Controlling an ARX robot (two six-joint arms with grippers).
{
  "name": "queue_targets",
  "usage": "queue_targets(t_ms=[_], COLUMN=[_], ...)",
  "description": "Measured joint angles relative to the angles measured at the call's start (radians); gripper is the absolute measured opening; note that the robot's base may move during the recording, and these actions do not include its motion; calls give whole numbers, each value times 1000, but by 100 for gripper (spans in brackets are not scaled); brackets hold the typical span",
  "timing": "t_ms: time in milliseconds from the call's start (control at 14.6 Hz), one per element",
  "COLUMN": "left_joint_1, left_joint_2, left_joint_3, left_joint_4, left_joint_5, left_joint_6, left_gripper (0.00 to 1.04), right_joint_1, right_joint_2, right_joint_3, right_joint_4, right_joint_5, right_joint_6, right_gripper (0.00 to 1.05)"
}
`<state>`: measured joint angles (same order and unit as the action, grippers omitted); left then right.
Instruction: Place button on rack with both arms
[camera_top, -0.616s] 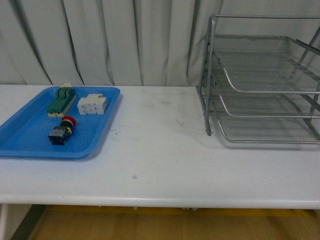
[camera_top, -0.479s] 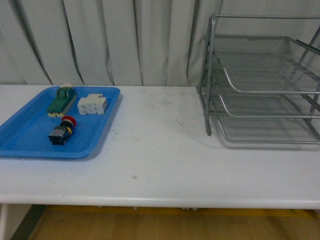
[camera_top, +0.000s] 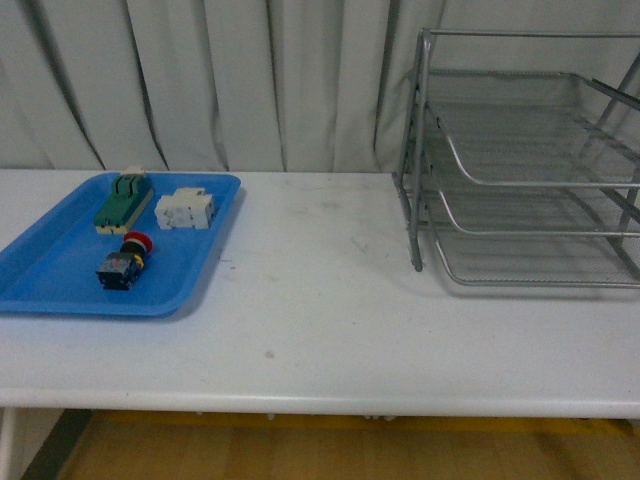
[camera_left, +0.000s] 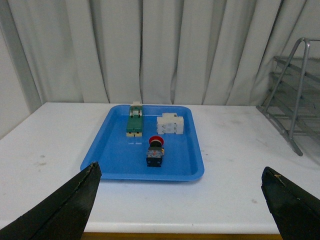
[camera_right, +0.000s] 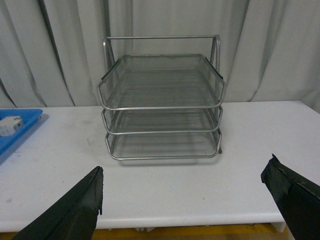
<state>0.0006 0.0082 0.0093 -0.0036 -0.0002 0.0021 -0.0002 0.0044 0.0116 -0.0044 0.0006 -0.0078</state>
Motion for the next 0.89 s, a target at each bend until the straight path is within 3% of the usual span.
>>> queue_targets(t_ms=[889], left_joint_1=[0], left_joint_2=[0], left_joint_3=[0], left_joint_4=[0], left_joint_5=[0], left_joint_6=[0], left_gripper=[98], right_joint_1=[0], right_joint_2=[0], right_joint_3=[0], right_joint_4=[0], right_joint_5=[0], right_joint_6=[0], right_gripper=[98])
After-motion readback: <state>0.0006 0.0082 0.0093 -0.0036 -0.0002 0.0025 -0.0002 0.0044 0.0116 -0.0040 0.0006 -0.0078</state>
